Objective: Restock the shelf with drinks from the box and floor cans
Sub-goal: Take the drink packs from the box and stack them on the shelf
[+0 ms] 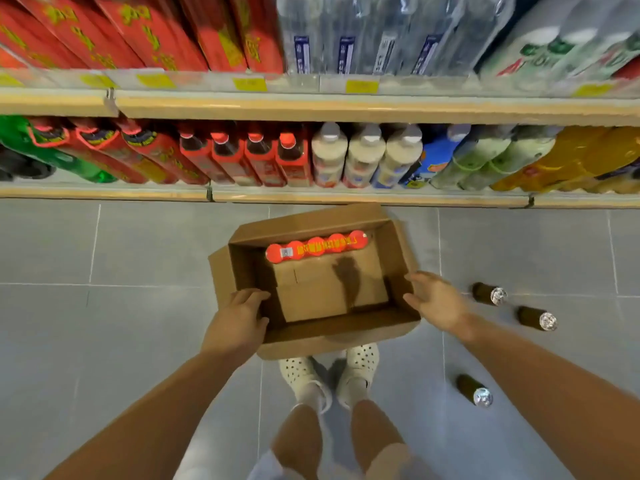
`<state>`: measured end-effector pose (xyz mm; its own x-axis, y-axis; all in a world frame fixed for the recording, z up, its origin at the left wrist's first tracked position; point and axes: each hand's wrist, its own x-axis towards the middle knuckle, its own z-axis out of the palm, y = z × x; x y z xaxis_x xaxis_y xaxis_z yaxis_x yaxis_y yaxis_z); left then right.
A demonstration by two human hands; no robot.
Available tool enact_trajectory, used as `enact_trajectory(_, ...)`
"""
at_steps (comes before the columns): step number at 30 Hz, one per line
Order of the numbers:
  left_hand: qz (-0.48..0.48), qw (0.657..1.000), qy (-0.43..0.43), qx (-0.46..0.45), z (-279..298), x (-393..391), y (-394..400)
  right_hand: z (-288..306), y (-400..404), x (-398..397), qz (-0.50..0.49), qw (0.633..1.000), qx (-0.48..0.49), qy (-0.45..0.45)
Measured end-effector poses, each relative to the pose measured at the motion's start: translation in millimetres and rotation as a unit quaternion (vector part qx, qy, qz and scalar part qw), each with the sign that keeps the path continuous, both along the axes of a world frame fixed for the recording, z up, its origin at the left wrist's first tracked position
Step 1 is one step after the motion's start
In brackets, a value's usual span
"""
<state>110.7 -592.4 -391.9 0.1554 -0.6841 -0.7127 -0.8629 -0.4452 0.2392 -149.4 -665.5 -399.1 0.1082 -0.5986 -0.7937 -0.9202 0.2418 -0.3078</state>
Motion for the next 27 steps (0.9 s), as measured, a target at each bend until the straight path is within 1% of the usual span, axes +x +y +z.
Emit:
enact_trajectory(4,0.031,0.999,-0.001,0.044,-103,5,0,-93,-12,0,0.010,1.000,0.023,0.013)
enact_trajectory(7,0.038,0.998,-0.021,0.053,-185,16,-4,-167,-22,4,0.011,0.999,0.012,0.027)
enact_trajectory(8,0.034,0.998,-0.025,0.054,-202,20,-8,-184,-25,5,0.006,0.999,0.017,0.031)
enact_trajectory(10,0.033,0.998,-0.037,0.047,-261,28,-13,-242,-27,9,-0.007,0.999,0.026,0.036)
enact_trajectory(12,0.040,0.998,-0.035,0.028,-305,34,-25,-286,-33,12,-0.013,0.999,0.026,0.040)
enact_trajectory(14,0.108,0.994,-0.033,-0.002,-351,38,-37,-334,-42,13,-0.015,0.999,0.012,0.047)
enact_trajectory(17,0.258,0.965,-0.004,-0.032,-394,37,-56,-380,-64,14,-0.025,0.998,-0.030,0.051)
enact_trajectory(19,0.311,0.948,0.020,-0.070,-422,38,-63,-407,-77,16,-0.042,0.996,-0.060,0.041)
enact_trajectory(22,0.332,0.933,0.041,-0.136,-455,44,-69,-436,-86,24,-0.080,0.992,-0.097,0.012)
enact_trajectory(25,0.330,0.926,0.075,-0.170,-468,43,-73,-449,-85,32,-0.105,0.983,-0.149,-0.002)
enact_trajectory(27,0.333,0.922,0.081,-0.182,-472,43,-73,-455,-83,34,-0.127,0.976,-0.177,-0.022)
